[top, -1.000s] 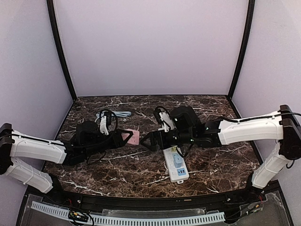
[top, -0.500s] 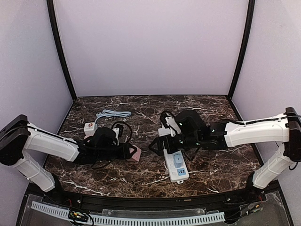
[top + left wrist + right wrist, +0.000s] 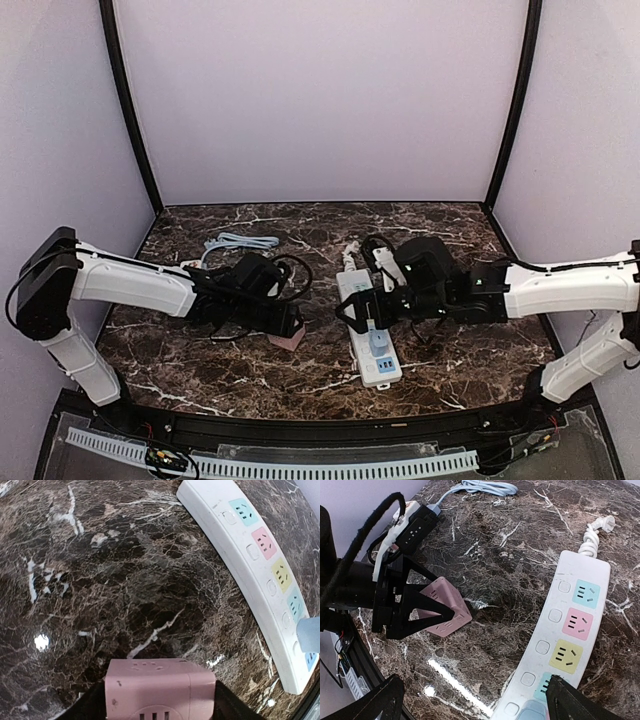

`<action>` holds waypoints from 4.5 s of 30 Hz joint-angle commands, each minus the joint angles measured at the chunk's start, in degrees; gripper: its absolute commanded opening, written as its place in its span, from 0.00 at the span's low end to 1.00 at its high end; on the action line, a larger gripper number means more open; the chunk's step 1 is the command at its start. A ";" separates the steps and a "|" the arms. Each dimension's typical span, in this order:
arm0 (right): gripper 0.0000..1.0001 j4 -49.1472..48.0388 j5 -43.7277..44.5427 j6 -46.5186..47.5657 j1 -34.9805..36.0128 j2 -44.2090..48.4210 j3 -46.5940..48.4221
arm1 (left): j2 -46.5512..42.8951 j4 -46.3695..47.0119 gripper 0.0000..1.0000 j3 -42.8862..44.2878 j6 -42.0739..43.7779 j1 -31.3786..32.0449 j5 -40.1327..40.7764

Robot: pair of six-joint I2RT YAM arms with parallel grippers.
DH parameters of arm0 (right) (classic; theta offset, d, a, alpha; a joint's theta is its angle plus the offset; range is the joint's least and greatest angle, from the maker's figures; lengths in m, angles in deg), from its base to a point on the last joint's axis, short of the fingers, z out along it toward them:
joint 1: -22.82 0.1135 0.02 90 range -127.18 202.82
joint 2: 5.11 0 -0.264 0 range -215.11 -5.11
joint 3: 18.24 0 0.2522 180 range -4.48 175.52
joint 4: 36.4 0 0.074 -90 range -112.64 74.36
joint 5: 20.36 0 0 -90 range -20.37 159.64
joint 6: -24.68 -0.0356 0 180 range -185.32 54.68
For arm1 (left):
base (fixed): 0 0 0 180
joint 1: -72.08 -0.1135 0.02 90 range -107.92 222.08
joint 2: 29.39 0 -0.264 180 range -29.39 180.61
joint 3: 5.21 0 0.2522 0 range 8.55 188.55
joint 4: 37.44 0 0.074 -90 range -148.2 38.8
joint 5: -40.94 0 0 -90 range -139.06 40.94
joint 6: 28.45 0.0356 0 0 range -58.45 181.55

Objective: Insert the plug

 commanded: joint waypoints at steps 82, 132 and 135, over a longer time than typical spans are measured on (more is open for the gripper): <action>0.99 -4.57 -0.09 7.16 -0.13 33.36 -21.91 | 14.66 -44.59 0.74 29.47 99.20 -2.21 -4.27; 0.99 -5.17 -0.14 6.83 -0.13 30.58 -21.02 | 11.64 -37.56 0.03 27.00 98.89 -6.89 -23.76; 0.99 -5.55 -0.43 6.61 -0.18 29.54 -20.54 | 9.56 -35.16 0.01 25.40 98.32 -6.89 -24.33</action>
